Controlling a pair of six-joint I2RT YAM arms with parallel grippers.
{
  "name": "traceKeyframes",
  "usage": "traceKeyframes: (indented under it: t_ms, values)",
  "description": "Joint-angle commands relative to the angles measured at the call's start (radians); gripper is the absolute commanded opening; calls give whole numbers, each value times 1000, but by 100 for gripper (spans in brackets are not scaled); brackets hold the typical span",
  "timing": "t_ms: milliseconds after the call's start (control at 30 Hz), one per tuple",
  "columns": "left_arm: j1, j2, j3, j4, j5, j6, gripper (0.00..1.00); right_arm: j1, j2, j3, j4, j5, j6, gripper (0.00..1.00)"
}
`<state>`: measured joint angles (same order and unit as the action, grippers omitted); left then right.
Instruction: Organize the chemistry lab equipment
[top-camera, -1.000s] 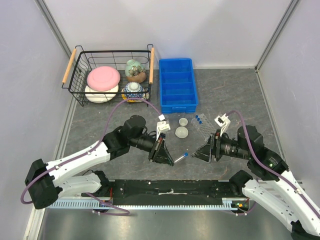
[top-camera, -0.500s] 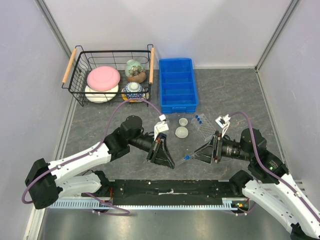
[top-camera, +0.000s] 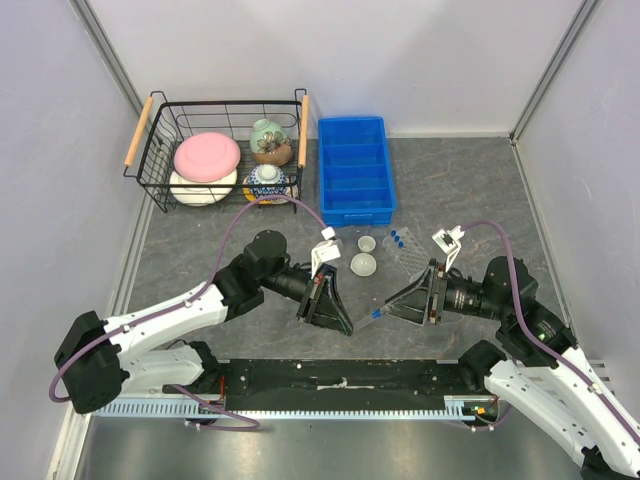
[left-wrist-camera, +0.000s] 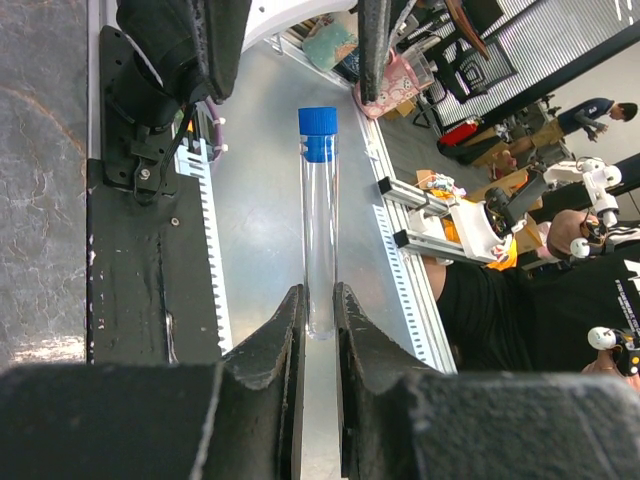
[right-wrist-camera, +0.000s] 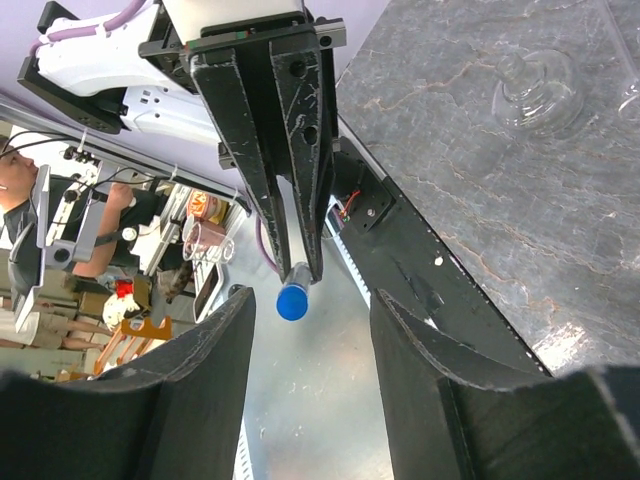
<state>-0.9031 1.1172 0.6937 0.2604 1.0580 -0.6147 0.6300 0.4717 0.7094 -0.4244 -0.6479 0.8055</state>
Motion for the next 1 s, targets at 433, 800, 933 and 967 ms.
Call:
traceKeyframes:
  t_ms: [433,800,933,967]
  values:
    - [4,27,9,82,23,-39,2,-1,10,-37,105,-32,47,48]
    - [9,50,20,85,13,-39,2,13,21,-50,125,-29,50,40]
    - [13,61,23,86,8,-39,2,25,21,-54,125,-21,52,39]
    - [13,62,24,86,8,-39,2,27,22,-54,127,-18,54,39]
